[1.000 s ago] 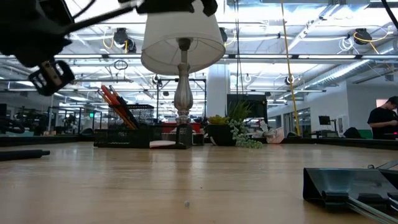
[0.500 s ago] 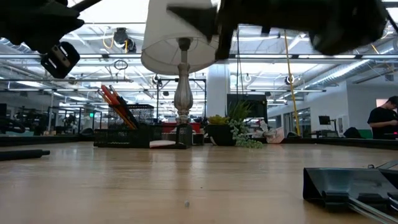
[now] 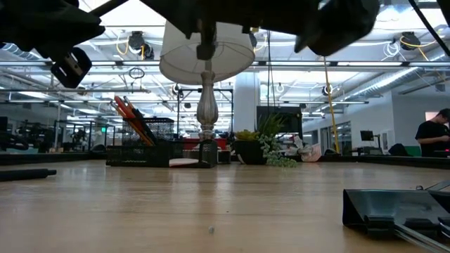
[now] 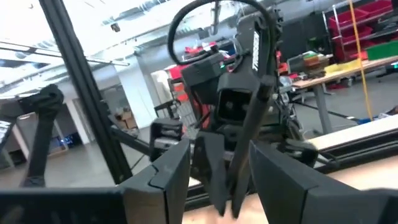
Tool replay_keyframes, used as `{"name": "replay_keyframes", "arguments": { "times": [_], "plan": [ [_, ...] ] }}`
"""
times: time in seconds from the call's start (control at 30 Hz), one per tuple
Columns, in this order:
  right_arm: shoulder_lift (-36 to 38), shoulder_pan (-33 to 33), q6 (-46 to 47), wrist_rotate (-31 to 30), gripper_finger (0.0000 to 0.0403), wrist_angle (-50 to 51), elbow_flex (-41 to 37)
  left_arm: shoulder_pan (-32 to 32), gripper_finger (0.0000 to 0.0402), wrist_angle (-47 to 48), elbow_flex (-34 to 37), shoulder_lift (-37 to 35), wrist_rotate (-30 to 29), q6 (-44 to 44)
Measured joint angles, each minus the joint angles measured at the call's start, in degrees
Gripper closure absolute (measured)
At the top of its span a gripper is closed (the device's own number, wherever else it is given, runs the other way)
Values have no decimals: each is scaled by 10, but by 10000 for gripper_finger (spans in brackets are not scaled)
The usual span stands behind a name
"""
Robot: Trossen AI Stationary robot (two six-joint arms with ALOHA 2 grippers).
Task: Pick and place office supplies into organizer
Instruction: Put the black pen into the black desk organizer
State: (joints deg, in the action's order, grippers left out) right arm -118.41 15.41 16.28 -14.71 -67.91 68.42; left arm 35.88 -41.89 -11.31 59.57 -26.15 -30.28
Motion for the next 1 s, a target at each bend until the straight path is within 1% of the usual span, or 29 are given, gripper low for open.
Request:
{"name": "replay_keyframes", "arguments": {
  "times": [0.07,0.23,0.43,0.53,0.6,0.73,0.87,0.93,1.0],
  "plan": [
    [0,-5,-4,0,248,9,9,1,374,0,0,0,1,-2],
    [0,-15,-9,1,248,-10,11,3,377,0,0,0,2,-3],
    [1,-30,-1,0,248,-13,13,3,367,2,0,0,7,-4],
    [1,-35,0,17,250,-13,13,3,377,2,0,0,7,-4],
    [1,-37,1,30,258,-13,13,3,377,1,0,0,7,-2],
    [1,-38,0,40,293,-13,13,3,370,1,0,0,7,-2],
    [1,-40,-5,55,352,-13,13,2,344,1,0,0,7,-11],
    [1,-41,-9,60,385,-18,13,2,344,1,0,0,7,-13],
    [1,-41,-10,60,396,-22,13,2,352,1,0,0,7,-12]
  ]
}}
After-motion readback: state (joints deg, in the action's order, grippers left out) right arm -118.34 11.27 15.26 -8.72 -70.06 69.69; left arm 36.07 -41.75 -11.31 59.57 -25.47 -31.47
